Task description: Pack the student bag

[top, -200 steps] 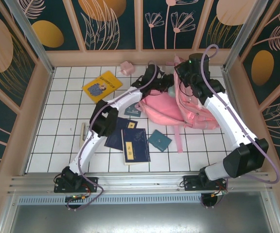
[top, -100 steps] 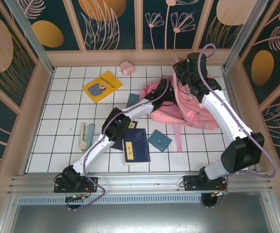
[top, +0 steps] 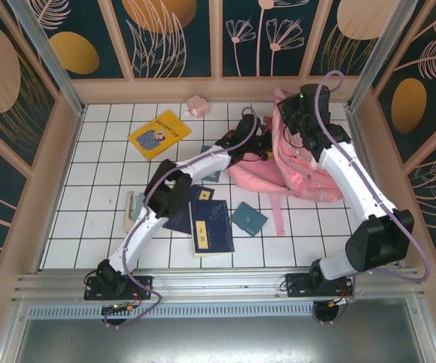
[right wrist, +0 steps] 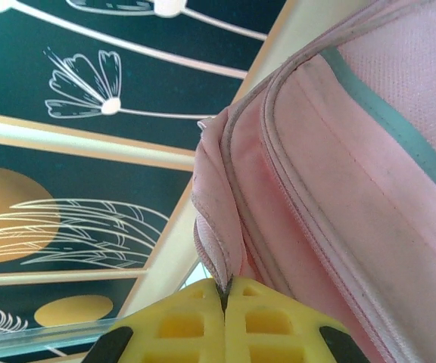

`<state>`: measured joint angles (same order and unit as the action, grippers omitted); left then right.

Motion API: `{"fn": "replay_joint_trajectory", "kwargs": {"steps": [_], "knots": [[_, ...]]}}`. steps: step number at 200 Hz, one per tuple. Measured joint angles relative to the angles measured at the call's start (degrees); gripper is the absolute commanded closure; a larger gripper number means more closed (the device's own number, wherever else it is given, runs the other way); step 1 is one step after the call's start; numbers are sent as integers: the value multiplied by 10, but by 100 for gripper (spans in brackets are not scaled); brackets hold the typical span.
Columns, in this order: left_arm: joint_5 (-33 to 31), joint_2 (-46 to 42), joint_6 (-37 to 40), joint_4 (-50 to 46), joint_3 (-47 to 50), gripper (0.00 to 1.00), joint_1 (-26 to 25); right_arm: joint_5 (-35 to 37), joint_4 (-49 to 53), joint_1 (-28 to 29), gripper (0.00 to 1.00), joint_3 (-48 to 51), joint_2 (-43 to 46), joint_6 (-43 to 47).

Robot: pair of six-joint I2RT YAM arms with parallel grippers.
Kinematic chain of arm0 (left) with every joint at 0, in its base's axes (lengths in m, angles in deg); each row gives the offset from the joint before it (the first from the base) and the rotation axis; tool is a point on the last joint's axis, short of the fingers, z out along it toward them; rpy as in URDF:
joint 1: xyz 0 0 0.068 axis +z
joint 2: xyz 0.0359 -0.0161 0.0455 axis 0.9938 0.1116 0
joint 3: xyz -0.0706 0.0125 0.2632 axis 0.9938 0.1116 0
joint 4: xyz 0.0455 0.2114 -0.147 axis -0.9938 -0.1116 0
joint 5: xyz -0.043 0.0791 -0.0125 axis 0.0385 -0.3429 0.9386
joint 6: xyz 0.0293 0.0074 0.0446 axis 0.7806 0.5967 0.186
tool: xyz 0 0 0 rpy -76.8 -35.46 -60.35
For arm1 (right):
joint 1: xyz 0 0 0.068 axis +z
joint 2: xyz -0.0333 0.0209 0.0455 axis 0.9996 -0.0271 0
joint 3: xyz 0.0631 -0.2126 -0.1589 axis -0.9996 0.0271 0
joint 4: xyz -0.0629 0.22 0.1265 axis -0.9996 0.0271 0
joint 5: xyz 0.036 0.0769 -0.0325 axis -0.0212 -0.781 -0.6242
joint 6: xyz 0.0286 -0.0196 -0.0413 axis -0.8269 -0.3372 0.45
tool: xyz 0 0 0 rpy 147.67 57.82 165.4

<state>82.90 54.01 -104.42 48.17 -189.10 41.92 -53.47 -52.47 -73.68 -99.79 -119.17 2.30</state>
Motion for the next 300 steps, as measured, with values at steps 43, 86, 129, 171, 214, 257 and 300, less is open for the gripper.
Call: {"fn": "replay_joint_trajectory", "kwargs": {"steps": [43,86,129,171,214,257,300], "knots": [[-114,-182,120,-146,65,1,43,0,1,-19,100,14,22,31],[-326,-325,217,-377,87,2,53,-6,5,-21,100,32,24,73],[-440,-511,239,-502,349,1,123,-26,8,-18,100,50,34,122],[-444,-612,230,-530,542,2,236,-40,8,-10,100,64,40,152],[-392,-647,231,-500,664,1,336,-55,5,-8,100,78,42,163],[-330,-656,234,-449,727,1,339,-60,3,-8,100,97,53,168],[-241,-682,230,-376,784,1,339,-64,-2,-8,100,111,61,167]]}}
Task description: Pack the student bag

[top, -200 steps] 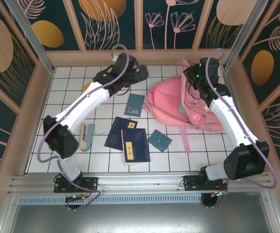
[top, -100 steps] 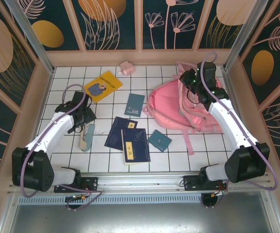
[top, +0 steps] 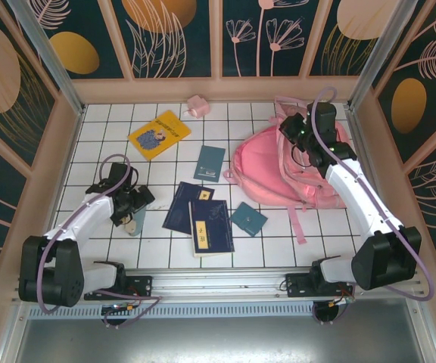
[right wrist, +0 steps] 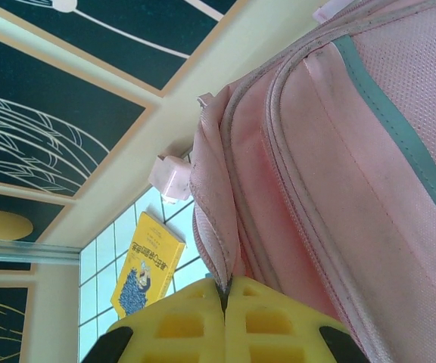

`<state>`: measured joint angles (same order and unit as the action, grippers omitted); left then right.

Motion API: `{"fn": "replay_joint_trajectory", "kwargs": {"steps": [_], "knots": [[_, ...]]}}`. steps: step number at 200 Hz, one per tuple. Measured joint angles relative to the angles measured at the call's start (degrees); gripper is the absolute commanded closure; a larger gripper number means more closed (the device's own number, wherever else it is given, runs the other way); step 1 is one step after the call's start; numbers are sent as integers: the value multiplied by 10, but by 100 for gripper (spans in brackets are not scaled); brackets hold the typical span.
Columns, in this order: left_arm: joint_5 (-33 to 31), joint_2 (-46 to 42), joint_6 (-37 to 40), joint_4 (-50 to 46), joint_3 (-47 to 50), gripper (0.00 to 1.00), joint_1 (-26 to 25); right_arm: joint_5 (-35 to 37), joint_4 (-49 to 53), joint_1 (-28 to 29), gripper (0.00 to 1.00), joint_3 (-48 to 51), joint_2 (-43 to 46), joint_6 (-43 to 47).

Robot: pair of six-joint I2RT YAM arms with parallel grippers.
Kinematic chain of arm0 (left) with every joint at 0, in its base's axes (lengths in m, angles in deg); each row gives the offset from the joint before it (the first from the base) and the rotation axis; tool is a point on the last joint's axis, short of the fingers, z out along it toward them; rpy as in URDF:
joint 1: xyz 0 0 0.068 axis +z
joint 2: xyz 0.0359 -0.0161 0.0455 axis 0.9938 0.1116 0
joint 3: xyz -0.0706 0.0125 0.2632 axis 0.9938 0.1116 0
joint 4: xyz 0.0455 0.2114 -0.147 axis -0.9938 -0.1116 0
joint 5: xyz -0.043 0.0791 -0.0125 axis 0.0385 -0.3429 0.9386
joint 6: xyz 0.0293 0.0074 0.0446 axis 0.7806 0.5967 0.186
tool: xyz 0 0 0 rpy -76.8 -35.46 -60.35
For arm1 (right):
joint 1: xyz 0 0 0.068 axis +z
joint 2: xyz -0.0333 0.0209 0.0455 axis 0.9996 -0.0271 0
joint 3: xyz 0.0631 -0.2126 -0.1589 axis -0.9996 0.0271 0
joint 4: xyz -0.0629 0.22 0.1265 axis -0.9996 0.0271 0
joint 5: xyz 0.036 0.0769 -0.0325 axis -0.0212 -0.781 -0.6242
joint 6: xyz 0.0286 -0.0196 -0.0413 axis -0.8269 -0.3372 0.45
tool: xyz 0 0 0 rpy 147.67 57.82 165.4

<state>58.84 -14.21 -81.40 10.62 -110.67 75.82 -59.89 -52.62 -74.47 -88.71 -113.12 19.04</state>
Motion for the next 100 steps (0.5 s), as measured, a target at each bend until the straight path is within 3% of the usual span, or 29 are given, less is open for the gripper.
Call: {"fn": "replay_joint_trajectory", "kwargs": {"steps": [39,100], "knots": [[72,-31,-7,55,30,1,0,-9,-5,0,100,9,0,-1],[77,-16,-8,57,44,2,0,-13,-10,0,100,15,0,-5]]}}
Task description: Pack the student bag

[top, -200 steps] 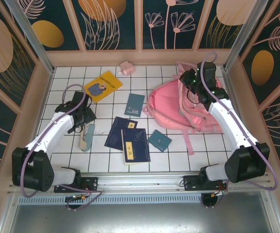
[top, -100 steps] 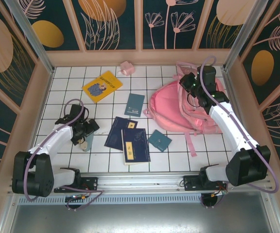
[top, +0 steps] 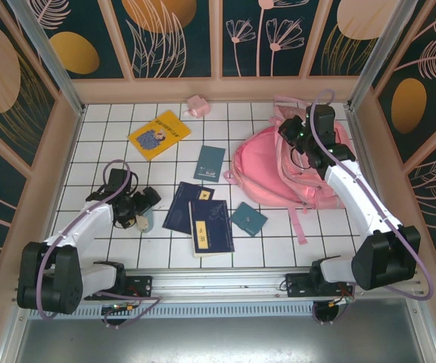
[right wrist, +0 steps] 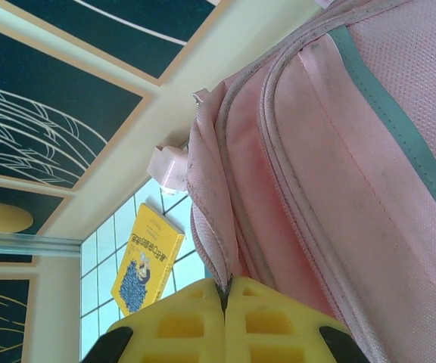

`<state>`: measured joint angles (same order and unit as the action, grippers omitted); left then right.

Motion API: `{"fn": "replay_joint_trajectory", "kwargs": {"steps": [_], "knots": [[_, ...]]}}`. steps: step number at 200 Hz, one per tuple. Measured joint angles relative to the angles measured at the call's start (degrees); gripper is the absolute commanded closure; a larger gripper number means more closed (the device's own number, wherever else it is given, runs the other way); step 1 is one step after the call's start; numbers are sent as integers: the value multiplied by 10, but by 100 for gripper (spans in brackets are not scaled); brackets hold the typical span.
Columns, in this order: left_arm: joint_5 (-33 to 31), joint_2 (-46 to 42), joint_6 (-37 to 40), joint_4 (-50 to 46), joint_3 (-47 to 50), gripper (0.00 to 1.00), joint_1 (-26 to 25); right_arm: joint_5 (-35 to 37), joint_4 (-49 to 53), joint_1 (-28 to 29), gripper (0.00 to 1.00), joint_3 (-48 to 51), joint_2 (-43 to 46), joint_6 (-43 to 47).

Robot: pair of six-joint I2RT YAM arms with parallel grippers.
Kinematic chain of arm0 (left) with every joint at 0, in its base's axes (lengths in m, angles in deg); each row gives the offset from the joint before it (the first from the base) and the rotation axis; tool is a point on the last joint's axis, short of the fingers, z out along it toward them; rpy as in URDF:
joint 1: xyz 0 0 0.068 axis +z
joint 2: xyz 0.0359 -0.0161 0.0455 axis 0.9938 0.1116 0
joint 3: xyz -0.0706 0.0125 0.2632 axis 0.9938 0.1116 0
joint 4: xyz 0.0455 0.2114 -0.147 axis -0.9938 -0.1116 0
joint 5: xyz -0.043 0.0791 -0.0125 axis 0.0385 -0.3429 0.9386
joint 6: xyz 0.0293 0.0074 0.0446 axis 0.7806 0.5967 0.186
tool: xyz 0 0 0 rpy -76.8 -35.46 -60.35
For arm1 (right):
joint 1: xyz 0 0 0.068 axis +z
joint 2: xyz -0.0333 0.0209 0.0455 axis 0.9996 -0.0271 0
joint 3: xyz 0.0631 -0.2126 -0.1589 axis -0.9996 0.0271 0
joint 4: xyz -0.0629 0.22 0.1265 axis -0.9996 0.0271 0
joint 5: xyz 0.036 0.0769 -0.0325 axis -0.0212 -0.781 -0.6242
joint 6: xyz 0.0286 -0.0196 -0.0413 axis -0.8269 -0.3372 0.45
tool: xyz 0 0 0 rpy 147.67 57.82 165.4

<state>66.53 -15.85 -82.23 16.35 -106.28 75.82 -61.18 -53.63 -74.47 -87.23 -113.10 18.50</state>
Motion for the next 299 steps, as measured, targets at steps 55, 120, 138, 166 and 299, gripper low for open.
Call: {"fn": "replay_joint_trajectory", "kwargs": {"steps": [55,120,138,166,299], "knots": [[-56,51,11,-49,-39,1,-19,-2,-2,0,100,0,0,-9],[-110,105,37,-78,-93,5,-70,-2,-2,0,100,7,1,-11],[-114,110,41,-80,-93,6,-76,-2,-2,0,100,7,1,-11],[-115,121,41,-80,-93,9,-83,-2,-2,0,100,7,1,-11],[-126,154,67,-91,-99,63,-84,-12,-2,0,100,7,1,-15]]}}
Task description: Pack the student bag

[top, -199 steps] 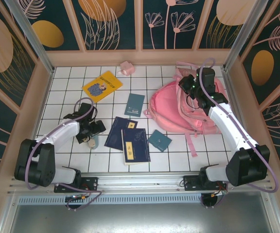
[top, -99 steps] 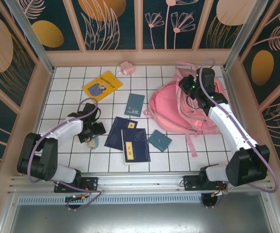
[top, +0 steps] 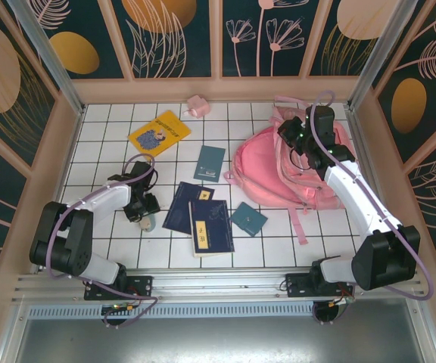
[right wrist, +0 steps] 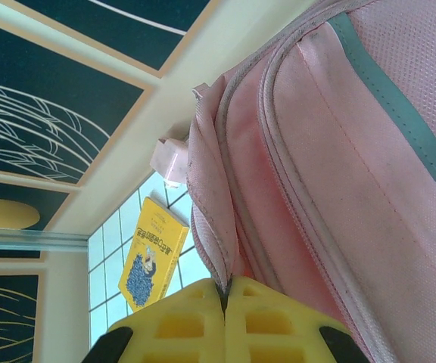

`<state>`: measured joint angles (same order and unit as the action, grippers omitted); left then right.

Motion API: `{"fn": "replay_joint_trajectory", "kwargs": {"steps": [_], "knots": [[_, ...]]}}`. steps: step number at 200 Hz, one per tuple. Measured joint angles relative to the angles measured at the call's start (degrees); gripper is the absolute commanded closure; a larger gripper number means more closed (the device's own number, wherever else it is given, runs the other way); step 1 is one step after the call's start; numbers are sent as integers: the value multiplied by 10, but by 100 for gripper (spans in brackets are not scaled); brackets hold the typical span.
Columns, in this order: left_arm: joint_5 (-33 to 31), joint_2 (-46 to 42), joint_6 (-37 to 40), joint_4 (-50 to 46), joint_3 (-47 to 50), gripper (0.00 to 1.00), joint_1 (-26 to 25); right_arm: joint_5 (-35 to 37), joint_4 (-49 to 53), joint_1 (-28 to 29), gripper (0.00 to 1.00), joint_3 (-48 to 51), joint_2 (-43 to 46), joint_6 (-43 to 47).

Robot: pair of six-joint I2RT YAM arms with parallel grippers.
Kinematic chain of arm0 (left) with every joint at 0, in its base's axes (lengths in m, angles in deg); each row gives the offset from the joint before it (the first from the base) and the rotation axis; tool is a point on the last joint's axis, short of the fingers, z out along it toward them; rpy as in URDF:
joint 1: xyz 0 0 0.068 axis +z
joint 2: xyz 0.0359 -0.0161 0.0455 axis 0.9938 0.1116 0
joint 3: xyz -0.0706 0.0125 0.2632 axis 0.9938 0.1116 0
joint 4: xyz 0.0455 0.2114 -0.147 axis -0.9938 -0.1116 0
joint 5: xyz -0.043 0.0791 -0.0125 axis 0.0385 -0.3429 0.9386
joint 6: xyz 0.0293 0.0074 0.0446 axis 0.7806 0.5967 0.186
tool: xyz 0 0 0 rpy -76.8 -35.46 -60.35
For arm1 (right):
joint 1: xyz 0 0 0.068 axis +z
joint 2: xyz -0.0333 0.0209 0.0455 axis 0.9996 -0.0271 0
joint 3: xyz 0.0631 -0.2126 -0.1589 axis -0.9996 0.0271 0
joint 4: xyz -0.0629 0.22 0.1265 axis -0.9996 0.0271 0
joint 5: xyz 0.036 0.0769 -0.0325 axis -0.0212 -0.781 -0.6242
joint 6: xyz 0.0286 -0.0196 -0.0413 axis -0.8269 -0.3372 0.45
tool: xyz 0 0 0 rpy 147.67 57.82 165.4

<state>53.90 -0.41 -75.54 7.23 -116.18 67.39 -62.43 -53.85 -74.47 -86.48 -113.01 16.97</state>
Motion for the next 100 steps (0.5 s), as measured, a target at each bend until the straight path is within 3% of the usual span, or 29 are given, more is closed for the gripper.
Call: {"fn": "replay_joint_trajectory", "kwargs": {"steps": [45,100], "knots": [[0,-9,2,-14,-9,65,0,0,0,0,100,0,0,0],[2,-86,1,-47,-72,64,0,0,15,0,100,-14,0,1]]}}
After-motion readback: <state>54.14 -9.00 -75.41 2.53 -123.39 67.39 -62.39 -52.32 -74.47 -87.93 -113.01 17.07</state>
